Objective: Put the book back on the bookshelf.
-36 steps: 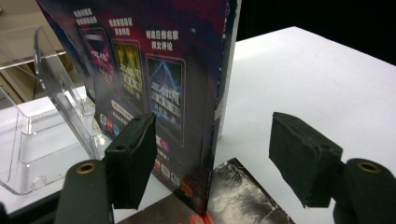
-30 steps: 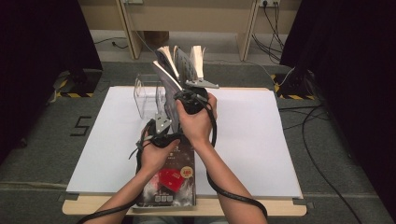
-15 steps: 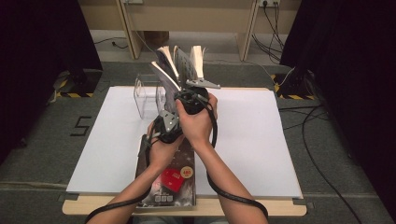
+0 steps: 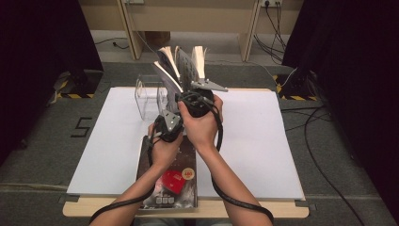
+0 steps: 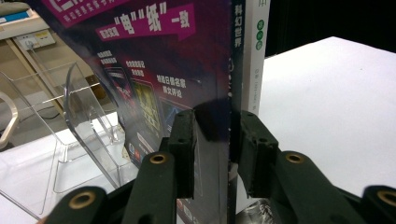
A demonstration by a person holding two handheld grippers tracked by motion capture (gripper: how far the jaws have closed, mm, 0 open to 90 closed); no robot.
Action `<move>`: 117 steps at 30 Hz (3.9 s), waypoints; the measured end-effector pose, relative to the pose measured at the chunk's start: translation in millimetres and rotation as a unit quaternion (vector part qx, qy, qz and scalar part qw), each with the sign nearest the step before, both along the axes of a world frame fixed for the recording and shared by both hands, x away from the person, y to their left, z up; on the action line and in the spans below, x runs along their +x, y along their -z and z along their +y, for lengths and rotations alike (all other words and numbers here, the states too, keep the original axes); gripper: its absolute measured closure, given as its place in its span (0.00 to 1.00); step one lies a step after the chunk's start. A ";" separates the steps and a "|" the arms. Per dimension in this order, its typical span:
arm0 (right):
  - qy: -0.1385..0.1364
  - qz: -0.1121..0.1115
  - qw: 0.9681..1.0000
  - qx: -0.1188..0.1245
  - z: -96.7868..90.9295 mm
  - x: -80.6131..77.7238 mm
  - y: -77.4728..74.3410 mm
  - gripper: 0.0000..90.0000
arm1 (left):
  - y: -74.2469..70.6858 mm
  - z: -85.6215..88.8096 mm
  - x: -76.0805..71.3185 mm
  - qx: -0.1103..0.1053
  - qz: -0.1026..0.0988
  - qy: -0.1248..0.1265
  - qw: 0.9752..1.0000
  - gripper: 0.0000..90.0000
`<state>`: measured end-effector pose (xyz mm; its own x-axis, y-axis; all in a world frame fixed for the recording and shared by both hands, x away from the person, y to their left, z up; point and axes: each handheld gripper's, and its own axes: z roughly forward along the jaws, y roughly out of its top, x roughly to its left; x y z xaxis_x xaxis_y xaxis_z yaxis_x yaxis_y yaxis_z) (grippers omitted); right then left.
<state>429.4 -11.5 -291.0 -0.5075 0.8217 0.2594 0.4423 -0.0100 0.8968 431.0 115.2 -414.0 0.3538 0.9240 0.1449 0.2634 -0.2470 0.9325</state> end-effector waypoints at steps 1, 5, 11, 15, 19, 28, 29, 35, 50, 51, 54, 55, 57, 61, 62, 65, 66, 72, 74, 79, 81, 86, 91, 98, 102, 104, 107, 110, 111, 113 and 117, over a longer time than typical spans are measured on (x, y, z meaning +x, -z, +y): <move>-0.006 -0.006 1.000 0.009 -2.9 -4.1 -2.3 0.74 | 0.2 0.0 -0.1 -0.001 0.000 0.000 1.000 0.78; -0.008 -0.021 1.000 0.011 -16.6 -13.2 -9.1 0.73 | 0.6 1.6 -1.0 -0.005 0.001 -0.004 1.000 0.80; 0.015 -0.025 1.000 -0.007 -47.1 -17.5 -5.7 0.72 | -0.3 8.4 -3.0 -0.007 -0.004 -0.011 1.000 0.89; 0.034 -0.008 0.999 -0.009 -71.9 -17.8 8.5 0.72 | -0.9 19.3 -4.5 -0.021 -0.005 -0.020 1.000 0.93; 0.049 0.004 0.999 -0.018 -96.4 -23.7 25.1 0.72 | -0.9 32.3 -7.5 -0.035 -0.012 -0.038 0.999 0.93; 0.085 0.042 0.995 -0.022 -146.5 -37.2 63.3 0.71 | 1.0 45.4 -5.3 -0.056 -0.015 -0.066 0.996 0.90; 0.088 0.045 0.995 -0.021 -150.9 -39.0 66.3 0.71 | 1.7 45.7 -3.6 -0.061 -0.014 -0.068 0.996 0.89; 0.110 0.066 0.992 -0.019 -175.8 -47.1 86.6 0.71 | 2.7 43.7 9.9 -0.085 -0.005 -0.059 0.995 0.81; 0.125 0.104 0.987 -0.015 -201.2 -60.5 126.6 0.70 | -18.2 51.9 37.3 -0.096 -0.024 -0.059 0.993 0.93; 0.125 0.105 0.987 -0.013 -201.6 -61.0 128.7 0.70 | -21.3 53.7 41.0 -0.094 -0.026 -0.063 0.993 0.93; 0.122 0.107 0.986 -0.020 -202.2 -61.1 133.8 0.70 | -30.3 59.9 53.2 -0.096 -0.035 -0.076 0.992 0.93; 0.125 0.107 0.986 -0.019 -202.8 -61.2 134.5 0.70 | -33.7 61.2 57.3 -0.094 -0.040 -0.080 0.992 0.93; 0.125 0.106 0.986 -0.020 -204.0 -60.8 136.0 0.70 | -39.9 62.4 65.9 -0.088 -0.050 -0.082 0.991 0.93; 0.125 0.105 0.986 -0.019 -204.7 -60.0 136.6 0.71 | -49.3 64.6 82.8 -0.094 -0.063 -0.099 0.989 0.93; 0.125 0.104 0.986 -0.019 -204.7 -59.8 136.6 0.71 | -50.5 64.9 86.8 -0.094 -0.067 -0.102 0.988 0.93; 0.124 0.104 0.987 -0.021 -204.5 -59.1 137.7 0.71 | -50.1 63.8 97.8 -0.089 -0.078 -0.107 0.987 0.93; 0.124 0.105 0.987 -0.021 -203.8 -59.1 138.5 0.71 | -49.3 63.3 99.4 -0.091 -0.080 -0.108 0.987 0.93; 0.116 0.112 0.987 -0.025 -198.0 -59.0 143.7 0.71 | -36.7 58.4 98.0 -0.090 -0.079 -0.104 0.987 0.93; 0.113 0.112 0.987 -0.030 -196.3 -58.8 144.9 0.71 | -25.8 59.7 96.0 -0.100 -0.077 -0.102 0.987 0.93; 0.110 0.113 0.987 -0.034 -193.9 -58.3 146.3 0.71 | -18.9 58.5 89.2 -0.090 -0.087 -0.090 0.988 0.92; 0.108 0.117 0.987 -0.032 -192.5 -58.6 147.5 0.71 | -17.0 59.0 87.1 -0.094 -0.081 -0.081 0.989 0.92; 0.104 0.119 0.987 -0.036 -189.7 -59.4 149.3 0.71 | -13.2 58.6 77.4 -0.112 -0.055 -0.067 0.990 0.89; 0.103 0.121 0.987 -0.034 -188.2 -60.5 149.2 0.71 | -7.2 60.3 67.5 -0.131 -0.021 -0.057 0.990 0.84; 0.101 0.121 0.987 -0.032 -186.9 -61.7 147.2 0.71 | -2.5 62.6 58.5 -0.117 -0.019 -0.054 0.992 0.84; 0.101 0.120 0.987 -0.033 -187.4 -62.3 146.4 0.70 | -2.8 62.6 58.1 -0.114 -0.015 -0.054 0.992 0.81; 0.102 0.123 0.987 -0.029 -187.5 -62.5 146.4 0.70 | -5.6 62.7 59.4 -0.113 -0.018 -0.055 0.992 0.79; 0.102 0.125 0.987 -0.029 -187.6 -61.6 147.3 0.70 | -11.6 62.0 63.0 -0.118 -0.022 -0.056 0.991 0.78; 0.100 0.128 0.986 -0.028 -187.3 -61.6 147.8 0.70 | -15.4 61.2 68.4 -0.122 -0.015 -0.060 0.991 0.79; 0.099 0.128 0.986 -0.029 -187.3 -61.5 147.9 0.70 | -16.2 61.0 70.1 -0.124 -0.012 -0.062 0.990 0.80; 0.099 0.130 0.986 -0.029 -187.6 -61.3 148.3 0.70 | -17.9 60.1 72.5 -0.119 -0.009 -0.065 0.991 0.85; 0.097 0.136 0.986 -0.030 -188.1 -60.5 149.9 0.70 | -19.6 59.9 75.7 -0.100 -0.009 -0.083 0.991 0.93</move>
